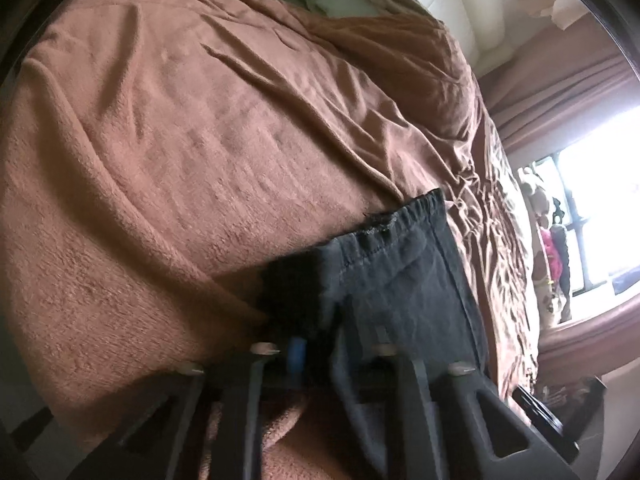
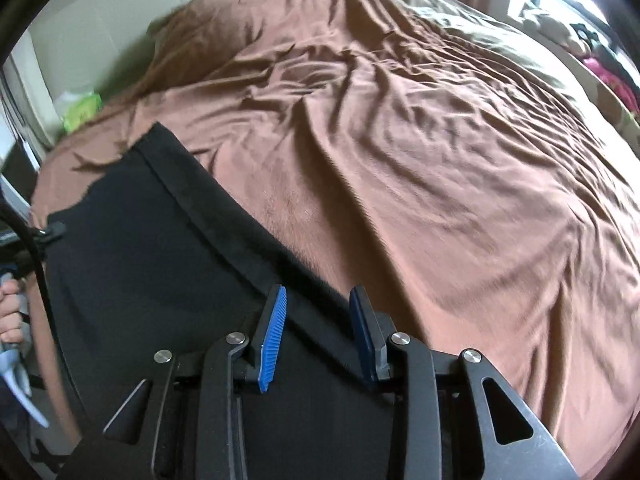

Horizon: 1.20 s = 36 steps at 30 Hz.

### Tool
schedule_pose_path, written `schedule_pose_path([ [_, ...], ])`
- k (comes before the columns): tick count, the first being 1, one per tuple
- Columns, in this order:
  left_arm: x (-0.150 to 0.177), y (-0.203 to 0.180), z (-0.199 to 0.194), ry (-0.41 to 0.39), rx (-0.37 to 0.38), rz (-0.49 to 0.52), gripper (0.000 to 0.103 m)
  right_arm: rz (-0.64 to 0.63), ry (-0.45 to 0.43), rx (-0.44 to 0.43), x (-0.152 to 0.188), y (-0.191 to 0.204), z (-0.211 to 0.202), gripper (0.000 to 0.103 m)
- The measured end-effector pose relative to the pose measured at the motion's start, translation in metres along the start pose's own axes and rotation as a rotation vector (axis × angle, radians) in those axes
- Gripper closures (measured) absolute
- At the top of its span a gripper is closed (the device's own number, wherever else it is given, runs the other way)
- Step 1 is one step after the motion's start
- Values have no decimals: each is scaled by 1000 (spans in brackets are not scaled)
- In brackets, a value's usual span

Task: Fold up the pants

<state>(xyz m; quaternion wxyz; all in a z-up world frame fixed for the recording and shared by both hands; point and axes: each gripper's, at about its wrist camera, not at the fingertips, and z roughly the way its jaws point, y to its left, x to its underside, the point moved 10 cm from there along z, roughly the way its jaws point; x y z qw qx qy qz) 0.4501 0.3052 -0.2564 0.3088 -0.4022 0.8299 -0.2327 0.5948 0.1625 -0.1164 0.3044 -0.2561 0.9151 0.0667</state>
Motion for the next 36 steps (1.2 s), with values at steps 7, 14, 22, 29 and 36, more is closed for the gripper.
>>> schedule_pose_path([
  [7,-8,-24,-20,-29,55,15,98,112,-5,24,33,-26,-45,73],
  [14,-14,-66,-44,-31,128,66,98,202,-35,64,63,-40,-87,73],
  [22,-13,-119,-70,-43,188,164,98,306,-57,93,115,-50,-140,73],
  [29,-9,-156,-92,-57,233,210,98,393,-114,113,151,-58,-181,73],
  [36,-3,-189,-113,-68,274,248,98,480,-100,124,193,-58,-192,73],
])
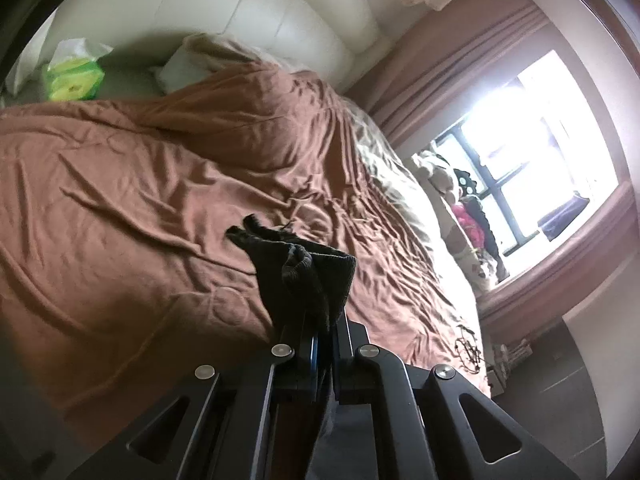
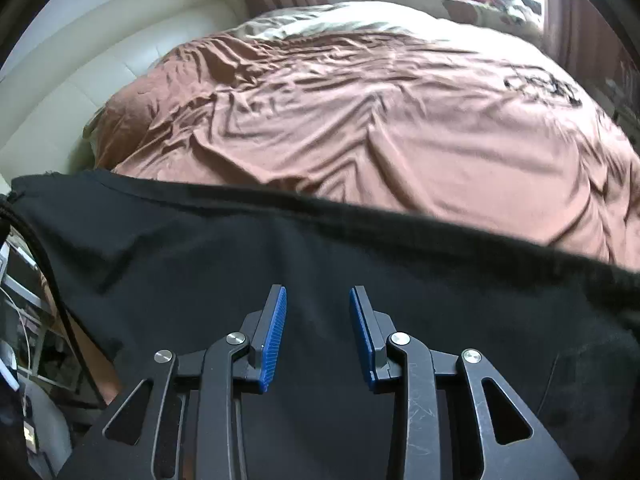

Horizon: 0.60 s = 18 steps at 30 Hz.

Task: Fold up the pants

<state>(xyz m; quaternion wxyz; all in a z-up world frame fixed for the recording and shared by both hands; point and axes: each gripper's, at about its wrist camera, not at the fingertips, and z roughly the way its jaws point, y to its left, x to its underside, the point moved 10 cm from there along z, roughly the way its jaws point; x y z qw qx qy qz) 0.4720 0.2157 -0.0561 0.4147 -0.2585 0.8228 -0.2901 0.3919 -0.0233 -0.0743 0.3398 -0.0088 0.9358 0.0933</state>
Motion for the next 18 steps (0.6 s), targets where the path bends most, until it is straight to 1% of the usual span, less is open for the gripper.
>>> schedule_pose_path([
  [1,0,-4,-1,0,5,4,98,14,12,10,6,-3,0,73],
  [3,-3,-14,-3,-1,19,14,98,41,37,6,17,-6,1,78],
  [5,-4,-23,-5,-2,32,21,98,72,69,-33,29,-5,2,78],
  [8,-5,-36,-6,-1,53,33,98,98,102,-34,47,-8,2,78],
  [10,-6,-45,-6,4,62,48,98,119,113,-45,52,-13,1,81],
  [13,-6,-54,-5,12,76,59,98,165,127,-89,62,-17,-3,84],
  [18,-6,-64,-7,15,94,65,98,201,165,-105,84,-20,-4,88],
])
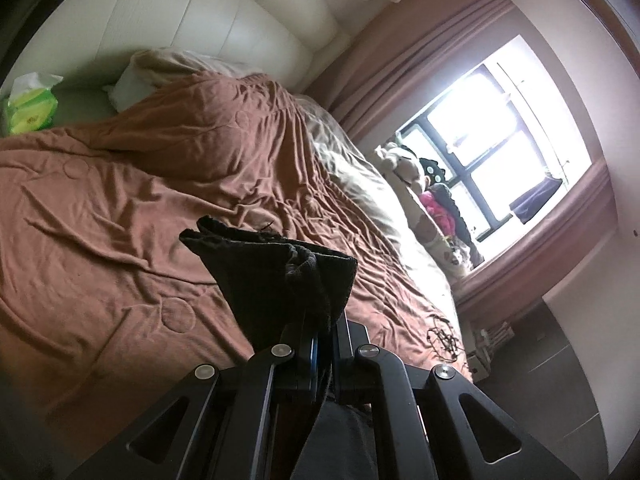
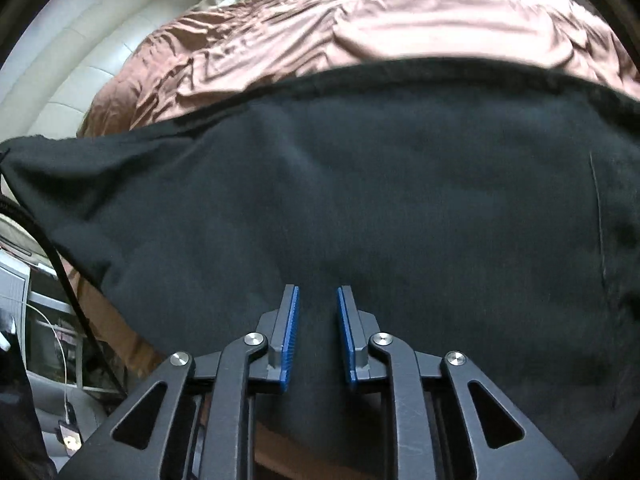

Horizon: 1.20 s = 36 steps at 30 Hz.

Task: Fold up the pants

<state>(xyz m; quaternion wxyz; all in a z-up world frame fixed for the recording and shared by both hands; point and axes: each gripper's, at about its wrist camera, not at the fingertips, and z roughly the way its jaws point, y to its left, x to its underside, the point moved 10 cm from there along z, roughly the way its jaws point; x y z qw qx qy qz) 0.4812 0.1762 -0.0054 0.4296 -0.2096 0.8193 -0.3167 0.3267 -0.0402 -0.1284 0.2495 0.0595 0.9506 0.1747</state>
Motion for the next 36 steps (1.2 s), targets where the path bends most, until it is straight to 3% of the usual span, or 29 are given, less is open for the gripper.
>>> schedule_pose_path([
  [12,-18,-11,-20,-48,43,-47,98,-33,34,-39,32,10,-6,88],
  [25,-19,1,-14,-23,42,-74,98,-47,33,-34,-26,21,35,92],
  [36,-10,54,-5,-13,-17,-140,98,-20,3,18,-81,18,76,96],
])
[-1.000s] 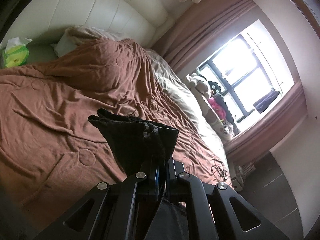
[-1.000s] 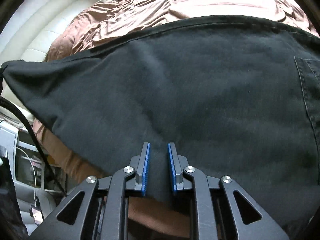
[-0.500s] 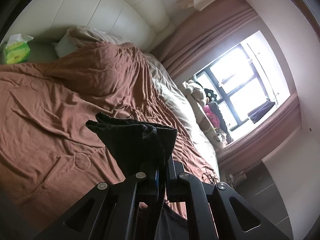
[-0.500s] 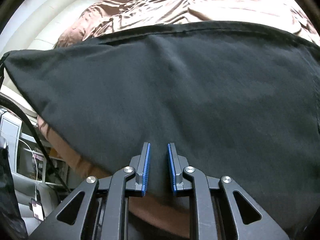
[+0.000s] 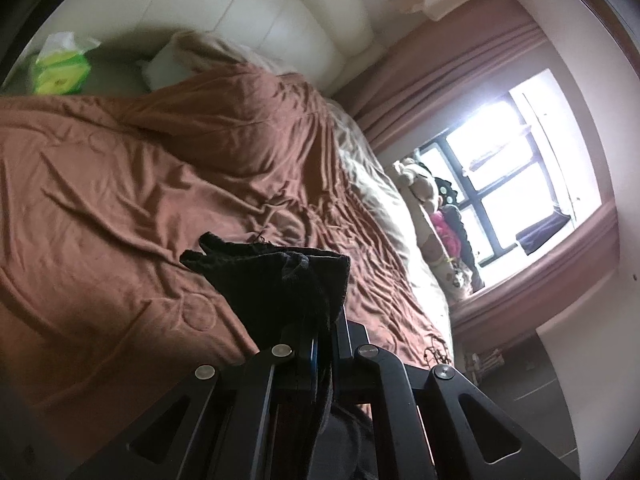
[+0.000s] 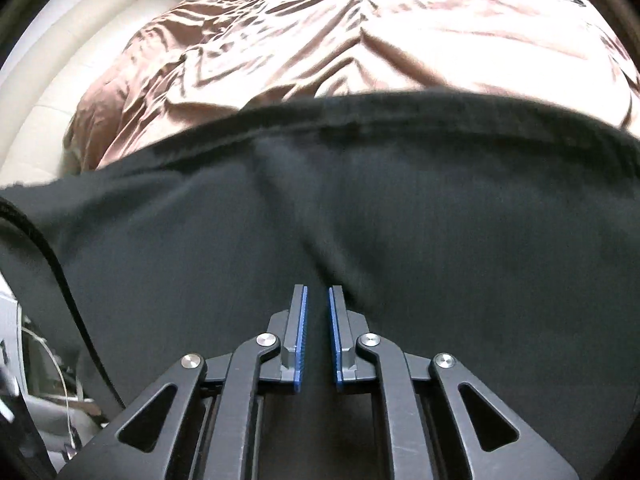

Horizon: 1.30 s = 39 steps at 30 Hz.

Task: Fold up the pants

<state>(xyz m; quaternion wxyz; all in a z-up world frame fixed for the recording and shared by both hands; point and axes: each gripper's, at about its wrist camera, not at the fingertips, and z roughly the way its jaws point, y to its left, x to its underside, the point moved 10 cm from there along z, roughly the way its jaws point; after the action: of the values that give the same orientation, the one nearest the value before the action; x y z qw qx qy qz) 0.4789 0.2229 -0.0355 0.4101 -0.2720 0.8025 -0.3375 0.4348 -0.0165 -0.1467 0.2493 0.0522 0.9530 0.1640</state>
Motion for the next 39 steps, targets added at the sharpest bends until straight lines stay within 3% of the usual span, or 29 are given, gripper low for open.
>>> schedule_pose_path([
  [12,3,51,11,11,-59,-46,98,0,-14,59,-69,-2,40,98],
  [20,4,54,9,6,-75,-36,98,-8,-11,69,-83,1,53,98],
  [29,3,25,1,7,-22,-2,98,-33,39,24,-52,9,37,98],
  [39,7,-49,-10,7,77,87,98,-68,100,-18,5,21,12,98],
])
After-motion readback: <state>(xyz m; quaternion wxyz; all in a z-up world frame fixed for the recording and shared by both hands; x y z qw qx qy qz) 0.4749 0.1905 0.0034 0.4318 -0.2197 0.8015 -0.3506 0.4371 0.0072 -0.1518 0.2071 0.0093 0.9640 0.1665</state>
